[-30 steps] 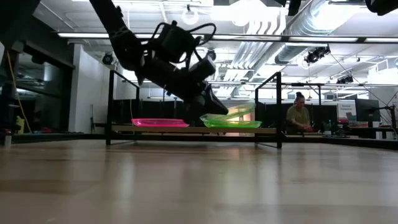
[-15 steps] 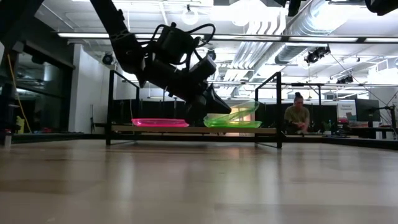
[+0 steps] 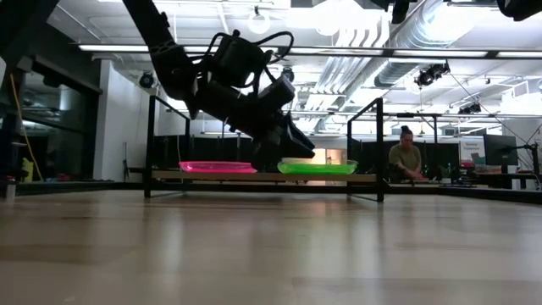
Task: Place and stack plates onto a shelf
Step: Stack the green plate on top of the other green plate on the shelf, then stack the pink plate on top of the other pink plate on the shelf
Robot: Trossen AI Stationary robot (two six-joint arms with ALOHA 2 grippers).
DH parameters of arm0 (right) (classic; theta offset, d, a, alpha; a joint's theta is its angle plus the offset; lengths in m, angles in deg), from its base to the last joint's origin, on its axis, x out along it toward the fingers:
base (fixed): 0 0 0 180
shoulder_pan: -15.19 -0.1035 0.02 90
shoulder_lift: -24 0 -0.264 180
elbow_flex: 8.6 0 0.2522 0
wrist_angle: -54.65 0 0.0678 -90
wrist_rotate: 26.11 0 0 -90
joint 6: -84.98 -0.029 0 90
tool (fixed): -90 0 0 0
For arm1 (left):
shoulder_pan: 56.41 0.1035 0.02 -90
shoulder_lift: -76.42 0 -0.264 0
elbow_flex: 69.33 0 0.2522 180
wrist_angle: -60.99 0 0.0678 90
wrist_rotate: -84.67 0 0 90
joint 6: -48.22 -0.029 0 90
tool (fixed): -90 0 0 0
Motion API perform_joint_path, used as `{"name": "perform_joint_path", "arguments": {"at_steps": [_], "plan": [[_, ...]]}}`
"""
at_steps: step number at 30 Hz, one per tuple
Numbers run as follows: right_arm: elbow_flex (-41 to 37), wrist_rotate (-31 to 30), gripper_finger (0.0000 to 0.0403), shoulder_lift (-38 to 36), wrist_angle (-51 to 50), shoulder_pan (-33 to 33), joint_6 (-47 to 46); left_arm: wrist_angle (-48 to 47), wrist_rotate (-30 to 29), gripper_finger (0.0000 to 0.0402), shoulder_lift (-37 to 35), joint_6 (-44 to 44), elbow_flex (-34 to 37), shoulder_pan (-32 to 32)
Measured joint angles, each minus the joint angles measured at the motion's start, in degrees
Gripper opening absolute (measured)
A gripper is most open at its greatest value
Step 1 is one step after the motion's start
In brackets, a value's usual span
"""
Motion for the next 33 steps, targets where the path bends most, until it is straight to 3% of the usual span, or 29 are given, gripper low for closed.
{"name": "perform_joint_path", "arguments": {"at_steps": [6,10,13,18,22,30,33], "plan": [[0.0,-0.4,0.0156,0.0,-0.3,0.0,0.0,-3.4,-9.6,0.0144,-3.4,1.5,0.0,-2.4],[0.0,-0.4,0.0156,0.0,-0.4,0.0,0.0,-10.7,-10.3,0.0151,-8.9,3.7,0.0,-3.9],[0.0,-0.4,0.0156,0.0,-0.5,0.0,0.0,-17.4,-7.0,0.0151,-14.5,9.9,0.0,-4.7],[0.0,-2.2,0.0156,0.0,-1.6,0.0,0.0,-25.3,3.9,0.0147,-24.2,24.2,1.6,-6.2],[0.0,-3.3,0.0156,0.0,-3.0,0.0,0.0,-20.5,11.5,0.0137,-31.6,28.6,8.7,-9.2],[0.0,-3.3,0.0156,0.1,-4.4,0.0,-0.1,9.2,11.4,0.0122,-44.0,31.7,29.1,-14.0],[0.0,-3.3,0.0156,0.1,-4.4,0.0,0.0,15.1,10.9,0.0120,-47.5,32.1,33.3,-13.6]]}}
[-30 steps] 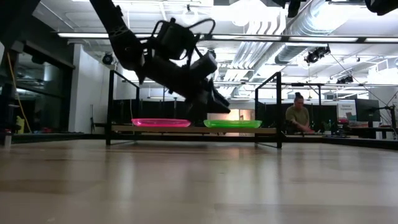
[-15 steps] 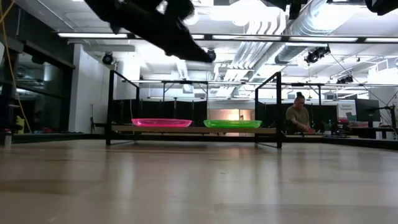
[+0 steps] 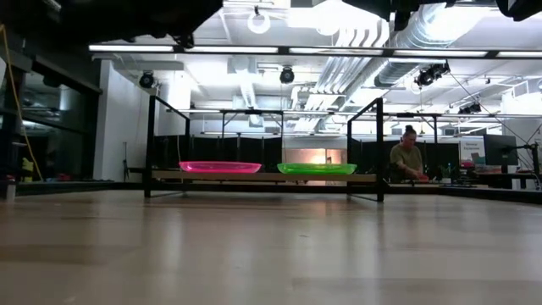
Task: Place and stack plates onto a shelf
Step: Stack the pink plate on top of the other pink plate on the shelf
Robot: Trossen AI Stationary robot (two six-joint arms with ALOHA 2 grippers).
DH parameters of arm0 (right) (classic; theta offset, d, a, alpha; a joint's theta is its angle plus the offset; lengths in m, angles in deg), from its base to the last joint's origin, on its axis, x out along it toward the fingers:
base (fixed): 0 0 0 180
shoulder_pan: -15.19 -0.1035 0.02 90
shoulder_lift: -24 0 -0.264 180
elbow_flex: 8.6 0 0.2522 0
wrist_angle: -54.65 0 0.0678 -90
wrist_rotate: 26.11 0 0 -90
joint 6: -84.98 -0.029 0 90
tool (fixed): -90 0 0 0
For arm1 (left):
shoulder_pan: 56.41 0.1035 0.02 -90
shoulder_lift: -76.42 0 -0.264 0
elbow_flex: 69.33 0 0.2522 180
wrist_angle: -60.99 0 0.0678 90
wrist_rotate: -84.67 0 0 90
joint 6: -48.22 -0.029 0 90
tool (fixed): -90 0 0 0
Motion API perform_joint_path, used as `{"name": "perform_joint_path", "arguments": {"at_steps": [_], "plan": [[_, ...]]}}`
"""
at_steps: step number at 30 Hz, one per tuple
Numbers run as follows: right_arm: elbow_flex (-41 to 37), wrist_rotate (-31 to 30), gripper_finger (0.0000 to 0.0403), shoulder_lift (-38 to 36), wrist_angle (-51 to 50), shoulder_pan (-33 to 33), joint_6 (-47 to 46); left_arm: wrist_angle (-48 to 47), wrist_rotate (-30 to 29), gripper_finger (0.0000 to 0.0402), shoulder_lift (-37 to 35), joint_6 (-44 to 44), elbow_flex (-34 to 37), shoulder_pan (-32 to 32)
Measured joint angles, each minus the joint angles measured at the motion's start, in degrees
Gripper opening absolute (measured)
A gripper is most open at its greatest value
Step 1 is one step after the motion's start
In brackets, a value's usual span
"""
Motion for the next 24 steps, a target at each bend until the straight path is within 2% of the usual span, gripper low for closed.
{"name": "perform_joint_path", "arguments": {"at_steps": [6,21,24], "plan": [[0.0,0.0,0.0156,0.0,0.1,0.0,0.3,-2.2,-0.4,0.0120,-4.8,2.4,1.7,1.1],[0.0,0.1,0.0156,0.0,-2.9,0.0,-1.2,-2.8,-0.4,0.0119,-4.9,1.4,1.8,1.1],[0.0,5.2,0.0156,0.0,-5.6,0.0,-8.0,-2.8,-0.4,0.0119,-4.9,1.4,1.8,1.1]]}}
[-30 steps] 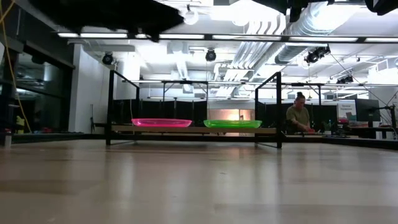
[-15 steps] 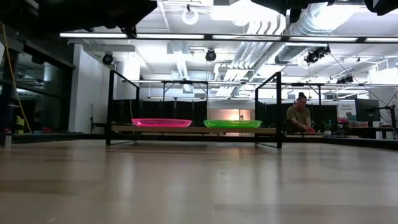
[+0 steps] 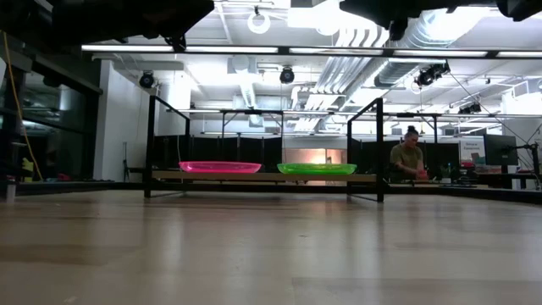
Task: Place and stack plates onto a shelf
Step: Stack the pink plate on top of the other pink plate on the shelf
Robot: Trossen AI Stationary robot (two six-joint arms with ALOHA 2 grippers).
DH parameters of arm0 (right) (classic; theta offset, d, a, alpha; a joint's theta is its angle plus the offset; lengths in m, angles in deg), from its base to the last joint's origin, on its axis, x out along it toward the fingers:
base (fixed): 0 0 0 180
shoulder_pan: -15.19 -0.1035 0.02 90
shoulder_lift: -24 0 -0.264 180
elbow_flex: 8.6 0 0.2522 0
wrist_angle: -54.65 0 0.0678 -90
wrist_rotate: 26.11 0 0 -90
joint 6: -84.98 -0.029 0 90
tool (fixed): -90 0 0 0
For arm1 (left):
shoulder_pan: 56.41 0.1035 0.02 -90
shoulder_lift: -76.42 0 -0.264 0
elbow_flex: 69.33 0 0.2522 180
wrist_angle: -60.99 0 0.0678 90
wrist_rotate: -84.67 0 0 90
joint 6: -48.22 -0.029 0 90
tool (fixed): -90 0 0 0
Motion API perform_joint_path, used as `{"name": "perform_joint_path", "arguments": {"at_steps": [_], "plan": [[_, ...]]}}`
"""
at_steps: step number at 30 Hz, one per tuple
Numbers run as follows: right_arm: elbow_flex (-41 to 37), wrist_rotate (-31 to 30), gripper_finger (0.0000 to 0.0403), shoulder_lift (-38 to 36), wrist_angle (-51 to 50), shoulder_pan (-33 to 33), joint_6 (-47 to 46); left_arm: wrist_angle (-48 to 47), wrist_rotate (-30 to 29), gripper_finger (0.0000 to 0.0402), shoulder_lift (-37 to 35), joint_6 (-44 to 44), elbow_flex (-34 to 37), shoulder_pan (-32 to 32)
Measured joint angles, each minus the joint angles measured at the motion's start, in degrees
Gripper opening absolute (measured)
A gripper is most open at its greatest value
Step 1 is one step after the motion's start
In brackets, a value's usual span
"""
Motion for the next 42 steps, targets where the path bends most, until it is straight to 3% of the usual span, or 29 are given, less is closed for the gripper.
{"name": "perform_joint_path", "arguments": {"at_steps": [5,12,15,19,24,31,37,42], "plan": [[0.0,12.4,0.0156,0.0,-9.2,-0.7,-11.3,0.0,0.0,0.0119,0.0,0.1,0.0,0.0],[0.6,23.2,0.0156,0.1,-37.6,-8.0,-48.4,0.0,0.0,0.0119,0.0,0.0,0.0,0.0],[0.0,24.7,0.0156,0.8,-43.7,-15.5,-66.6,-0.4,0.0,0.0119,0.0,0.1,0.0,0.0],[0.0,26.6,0.0156,2.0,-43.8,-26.1,-87.4,-0.6,0.0,0.0119,0.0,0.1,0.0,0.0],[0.0,23.5,0.0156,5.5,-43.6,-36.6,-107.6,-0.8,0.0,0.0119,0.0,0.1,0.0,0.0],[0.0,34.1,0.0156,12.3,-43.7,-41.9,-121.3,-1.2,0.0,0.0119,0.0,0.0,0.0,0.0],[0.0,40.8,0.0156,16.6,-43.3,-42.2,-124.6,-1.2,0.0,0.0119,0.0,0.0,0.0,0.0],[0.0,42.0,0.0156,20.8,-43.3,-42.0,-124.4,-1.3,0.0,0.0119,0.0,-0.5,0.0,0.0]]}}
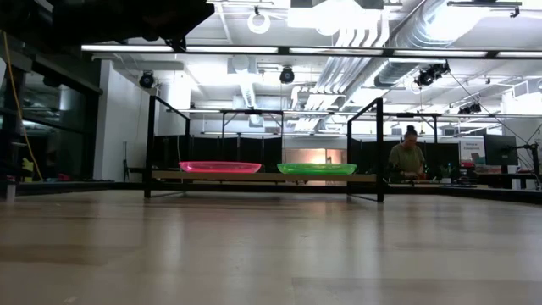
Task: Place and stack plates onto a shelf
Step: Stack the pink plate on top of the other pink plate on the shelf
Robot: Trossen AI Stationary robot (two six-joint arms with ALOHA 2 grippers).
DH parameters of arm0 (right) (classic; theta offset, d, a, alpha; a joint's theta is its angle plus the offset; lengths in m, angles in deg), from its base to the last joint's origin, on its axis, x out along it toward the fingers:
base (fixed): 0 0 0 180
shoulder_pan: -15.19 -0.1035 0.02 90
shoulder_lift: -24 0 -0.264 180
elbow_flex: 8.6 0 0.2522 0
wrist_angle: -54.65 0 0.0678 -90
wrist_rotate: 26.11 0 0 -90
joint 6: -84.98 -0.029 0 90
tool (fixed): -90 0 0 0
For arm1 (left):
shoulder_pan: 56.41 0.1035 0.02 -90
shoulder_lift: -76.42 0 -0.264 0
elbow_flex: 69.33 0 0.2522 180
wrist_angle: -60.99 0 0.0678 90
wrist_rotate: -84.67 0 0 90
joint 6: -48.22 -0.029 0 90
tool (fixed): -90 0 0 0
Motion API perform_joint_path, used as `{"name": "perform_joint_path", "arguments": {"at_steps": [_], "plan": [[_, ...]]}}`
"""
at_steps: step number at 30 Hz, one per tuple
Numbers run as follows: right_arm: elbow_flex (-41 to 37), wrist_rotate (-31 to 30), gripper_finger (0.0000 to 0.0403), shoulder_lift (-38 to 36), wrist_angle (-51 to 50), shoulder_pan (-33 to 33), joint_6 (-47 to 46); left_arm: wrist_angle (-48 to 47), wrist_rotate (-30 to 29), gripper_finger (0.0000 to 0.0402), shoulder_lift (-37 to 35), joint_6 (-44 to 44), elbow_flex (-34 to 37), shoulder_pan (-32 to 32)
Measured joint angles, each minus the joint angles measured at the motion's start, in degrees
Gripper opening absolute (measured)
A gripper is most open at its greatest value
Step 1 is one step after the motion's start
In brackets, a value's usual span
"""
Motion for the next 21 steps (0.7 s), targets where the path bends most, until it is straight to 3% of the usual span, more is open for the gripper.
{"name": "perform_joint_path", "arguments": {"at_steps": [7,12,17,21], "plan": [[0.4,-3.1,0.0156,4.2,1.1,2.9,6.6,0.0,-0.2,0.0119,0.0,-0.3,0.0,0.0],[0.5,-13.4,0.0156,4.5,2.8,9.3,17.9,0.0,-0.7,0.0119,0.0,-0.9,0.0,0.0],[-0.1,-26.7,0.0156,5.1,9.0,17.5,35.1,0.0,-0.7,0.0119,0.0,-1.1,0.0,0.0],[-0.3,-33.5,0.0156,5.3,14.0,24.4,50.0,0.0,-0.7,0.0119,0.0,-0.9,0.0,0.0]]}}
